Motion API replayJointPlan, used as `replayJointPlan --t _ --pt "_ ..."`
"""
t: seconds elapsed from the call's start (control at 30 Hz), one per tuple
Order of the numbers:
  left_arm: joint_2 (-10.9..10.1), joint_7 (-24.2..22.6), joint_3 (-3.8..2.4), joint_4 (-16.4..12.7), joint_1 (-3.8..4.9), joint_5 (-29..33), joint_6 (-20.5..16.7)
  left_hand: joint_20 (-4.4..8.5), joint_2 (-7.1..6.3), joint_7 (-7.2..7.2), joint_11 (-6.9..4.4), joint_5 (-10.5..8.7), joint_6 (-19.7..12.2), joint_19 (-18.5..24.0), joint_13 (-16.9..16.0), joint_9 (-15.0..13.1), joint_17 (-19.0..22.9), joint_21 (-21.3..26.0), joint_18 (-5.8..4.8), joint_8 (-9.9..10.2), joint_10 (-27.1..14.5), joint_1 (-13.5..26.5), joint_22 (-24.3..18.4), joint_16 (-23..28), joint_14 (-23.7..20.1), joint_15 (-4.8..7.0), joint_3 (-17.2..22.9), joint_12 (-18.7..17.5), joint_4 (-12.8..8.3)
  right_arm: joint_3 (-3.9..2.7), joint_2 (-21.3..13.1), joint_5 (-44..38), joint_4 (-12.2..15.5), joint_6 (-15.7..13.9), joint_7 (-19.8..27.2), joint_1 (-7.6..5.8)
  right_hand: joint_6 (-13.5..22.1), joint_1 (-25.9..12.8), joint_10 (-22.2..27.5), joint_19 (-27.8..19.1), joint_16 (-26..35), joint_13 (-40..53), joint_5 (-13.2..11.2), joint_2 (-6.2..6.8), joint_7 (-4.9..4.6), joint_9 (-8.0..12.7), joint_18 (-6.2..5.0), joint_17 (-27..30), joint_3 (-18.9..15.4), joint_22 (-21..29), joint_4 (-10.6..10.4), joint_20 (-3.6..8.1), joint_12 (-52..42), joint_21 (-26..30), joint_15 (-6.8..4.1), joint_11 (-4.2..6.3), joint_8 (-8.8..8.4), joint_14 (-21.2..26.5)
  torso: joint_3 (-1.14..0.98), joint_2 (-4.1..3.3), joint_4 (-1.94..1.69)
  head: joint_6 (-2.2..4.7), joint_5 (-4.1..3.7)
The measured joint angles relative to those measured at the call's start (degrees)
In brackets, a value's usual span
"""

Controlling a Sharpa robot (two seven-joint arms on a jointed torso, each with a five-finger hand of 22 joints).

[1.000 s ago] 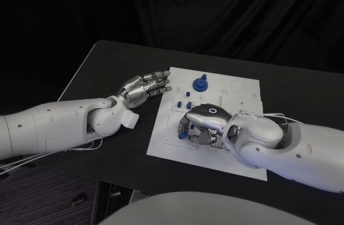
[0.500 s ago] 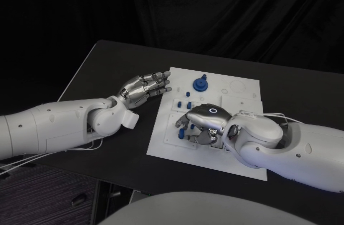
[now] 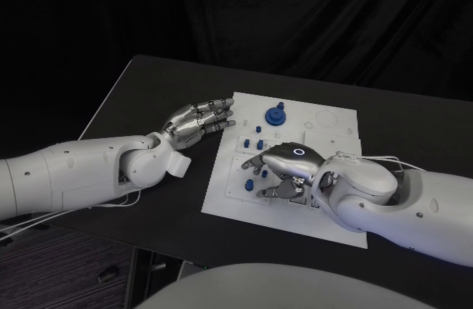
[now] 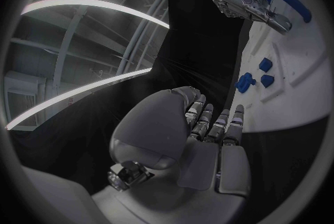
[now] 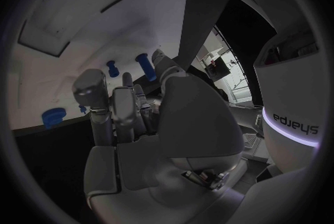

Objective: Assemble the parts on the task board

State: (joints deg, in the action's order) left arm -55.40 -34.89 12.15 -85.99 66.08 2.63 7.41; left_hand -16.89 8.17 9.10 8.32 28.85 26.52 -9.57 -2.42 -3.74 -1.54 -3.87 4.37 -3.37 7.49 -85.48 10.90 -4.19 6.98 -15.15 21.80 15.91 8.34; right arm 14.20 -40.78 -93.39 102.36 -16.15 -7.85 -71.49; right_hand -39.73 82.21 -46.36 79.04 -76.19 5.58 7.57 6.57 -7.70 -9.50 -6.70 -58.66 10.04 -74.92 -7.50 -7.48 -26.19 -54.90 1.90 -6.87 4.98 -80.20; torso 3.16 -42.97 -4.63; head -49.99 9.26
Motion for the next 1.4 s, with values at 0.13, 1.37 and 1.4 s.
replayJointPlan --t 0.13,1.37,1.4 --pt "-0.3 0.0 0.00 -0.1 0.00 0.0 0.0 0.00 0.00 0.00 0.00 0.00 0.0 0.0 0.0 0.0 0.0 0.0 0.00 0.0 0.0 0.0 0.0 0.0 0.0 0.00 0.1 0.0 -0.1 -0.01 -3.5 1.3 2.4 -2.0 0.3 -2.48 -4.0 2.4 -0.8 0.0 0.6 0.6 3.2 -1.13 -1.12 -0.1 0.00 0.7 1.0 0.0 1.0 0.00 -1.8 0.5 -0.08 0.33 1.54 0.1 0.00 -0.01 -0.02 0.00 -0.55" --pt "-1.7 -1.9 -0.02 -6.1 0.72 0.7 -1.7 0.20 -0.23 0.01 0.43 0.89 1.8 -0.2 -0.1 -0.3 -0.1 0.0 0.00 -0.3 0.4 0.2 -0.1 -0.5 0.2 -0.21 0.9 0.8 0.0 0.09 -27.6 15.6 11.4 -4.5 -19.1 -1.45 -9.7 -21.9 -37.7 4.9 -6.8 69.4 3.3 0.20 5.94 -18.3 1.82 -16.2 -2.9 0.0 -9.4 6.57 -63.5 -15.8 -7.24 8.62 34.86 -3.8 0.05 0.15 0.50 0.00 -12.22" --pt "-1.8 -1.9 -0.02 -6.2 0.72 0.7 -1.7 0.20 -0.23 0.00 0.57 0.89 1.8 -0.2 -0.1 -0.3 -0.1 0.0 0.00 -0.3 0.6 0.2 -0.1 -0.5 0.2 -0.21 0.9 0.9 0.0 0.09 -27.7 14.7 11.8 -4.2 -20.1 -1.32 -9.9 -22.5 -37.7 4.9 -7.0 69.4 3.3 0.40 6.08 -18.6 2.30 -16.3 -2.8 0.0 -9.4 6.57 -63.5 -16.4 -7.24 8.64 34.86 -3.8 0.04 0.13 0.58 0.00 -12.28"
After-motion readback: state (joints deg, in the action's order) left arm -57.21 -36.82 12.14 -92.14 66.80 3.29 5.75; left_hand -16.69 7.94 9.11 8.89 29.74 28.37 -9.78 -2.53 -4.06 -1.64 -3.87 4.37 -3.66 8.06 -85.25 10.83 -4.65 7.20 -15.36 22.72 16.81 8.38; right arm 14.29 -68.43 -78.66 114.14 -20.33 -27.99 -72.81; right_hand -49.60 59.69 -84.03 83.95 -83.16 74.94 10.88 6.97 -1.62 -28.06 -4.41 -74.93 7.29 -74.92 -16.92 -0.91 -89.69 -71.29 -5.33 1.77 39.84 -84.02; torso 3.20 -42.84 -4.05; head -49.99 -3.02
